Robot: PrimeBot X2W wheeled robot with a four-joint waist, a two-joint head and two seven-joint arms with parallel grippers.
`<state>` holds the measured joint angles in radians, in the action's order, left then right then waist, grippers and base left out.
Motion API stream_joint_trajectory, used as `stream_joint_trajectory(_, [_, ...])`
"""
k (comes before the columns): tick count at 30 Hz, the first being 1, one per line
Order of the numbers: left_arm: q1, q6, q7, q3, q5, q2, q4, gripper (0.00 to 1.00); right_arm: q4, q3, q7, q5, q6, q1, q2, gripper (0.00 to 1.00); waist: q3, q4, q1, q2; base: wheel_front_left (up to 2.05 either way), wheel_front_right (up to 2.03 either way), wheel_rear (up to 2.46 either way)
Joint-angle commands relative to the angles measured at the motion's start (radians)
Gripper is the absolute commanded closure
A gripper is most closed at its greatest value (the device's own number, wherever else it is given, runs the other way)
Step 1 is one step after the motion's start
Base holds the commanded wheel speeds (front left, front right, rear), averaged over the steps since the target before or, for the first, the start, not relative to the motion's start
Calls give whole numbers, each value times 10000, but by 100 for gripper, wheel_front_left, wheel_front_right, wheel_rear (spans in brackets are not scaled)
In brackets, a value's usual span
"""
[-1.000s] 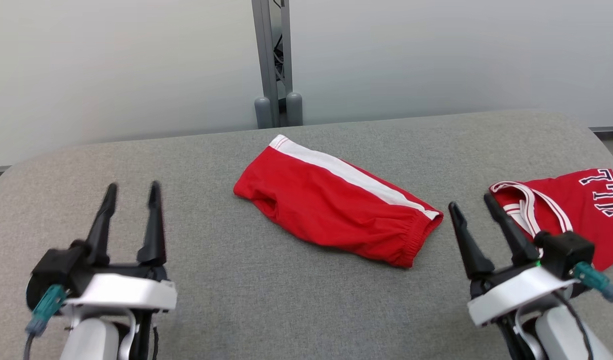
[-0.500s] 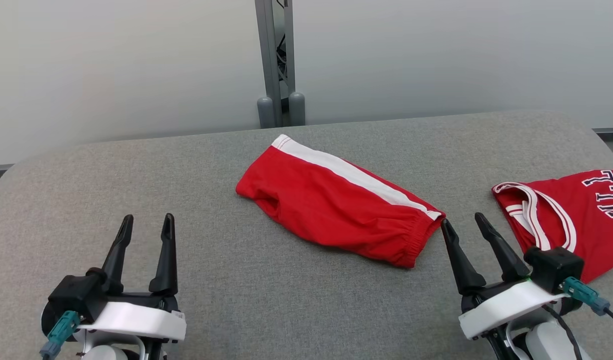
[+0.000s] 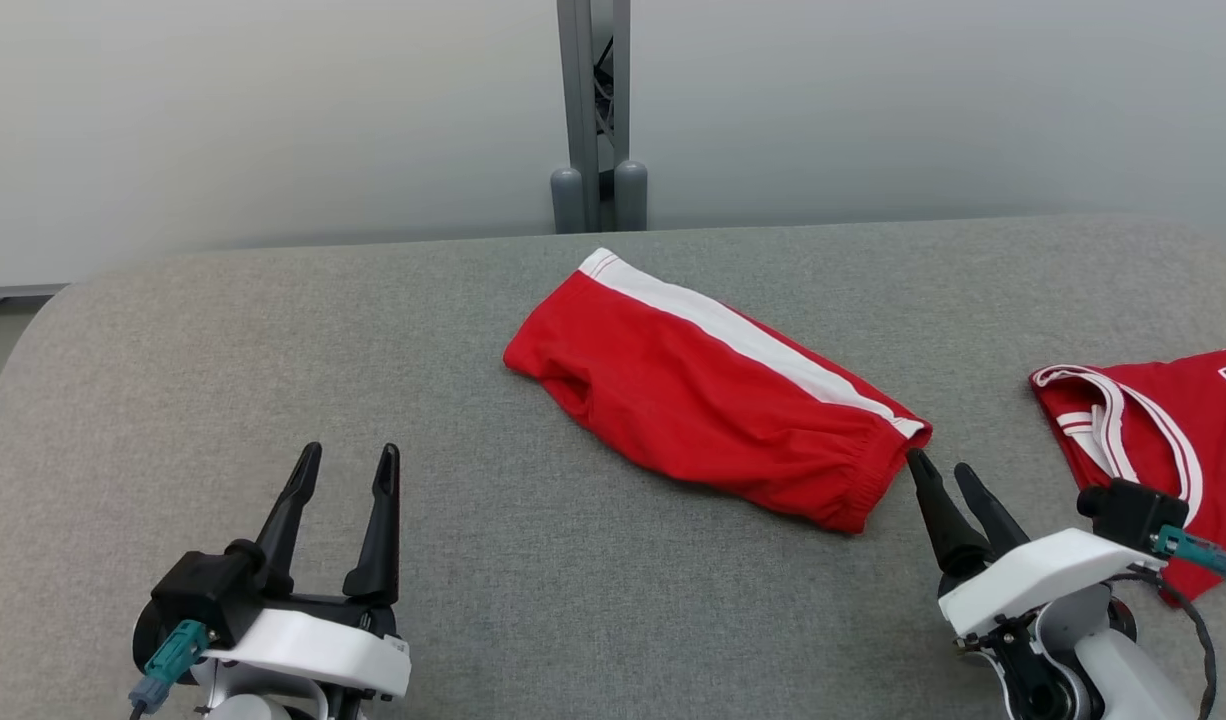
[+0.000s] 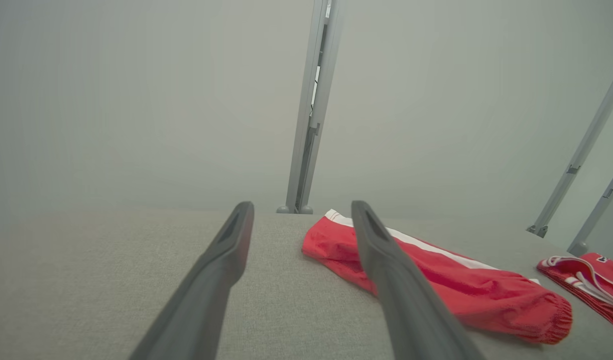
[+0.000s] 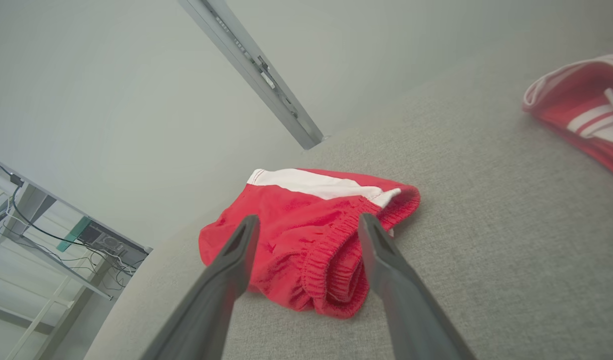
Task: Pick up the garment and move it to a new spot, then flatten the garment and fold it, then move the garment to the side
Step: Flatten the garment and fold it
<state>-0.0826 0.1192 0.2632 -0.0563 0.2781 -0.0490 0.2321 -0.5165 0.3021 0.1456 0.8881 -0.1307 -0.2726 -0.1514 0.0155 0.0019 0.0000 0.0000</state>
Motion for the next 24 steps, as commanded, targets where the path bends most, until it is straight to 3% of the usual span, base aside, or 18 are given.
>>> stream_joint_trajectory(1, [-70,24,8,-66,26,-43,33,0,-147,20,-251,280,1,-225,-113,0,152,147,0,0,0,0,0])
stream_joint_trajectory(6, [-277,3,8,-258,55,-40,49,0,-940,80,-814,836,1,-719,-263,0,458,399,0,0,0,0,0])
stream_joint_trajectory(15, [-540,12,8,-144,-24,-44,-11,0,-2483,-116,-1346,1462,1,-1406,56,0,935,608,0,0,0,0,0])
stream_joint_trajectory(24, [-788,42,8,-221,-70,-44,-2,0,-3051,54,-1402,1948,1,-1849,218,0,1295,651,0,0,0,0,0])
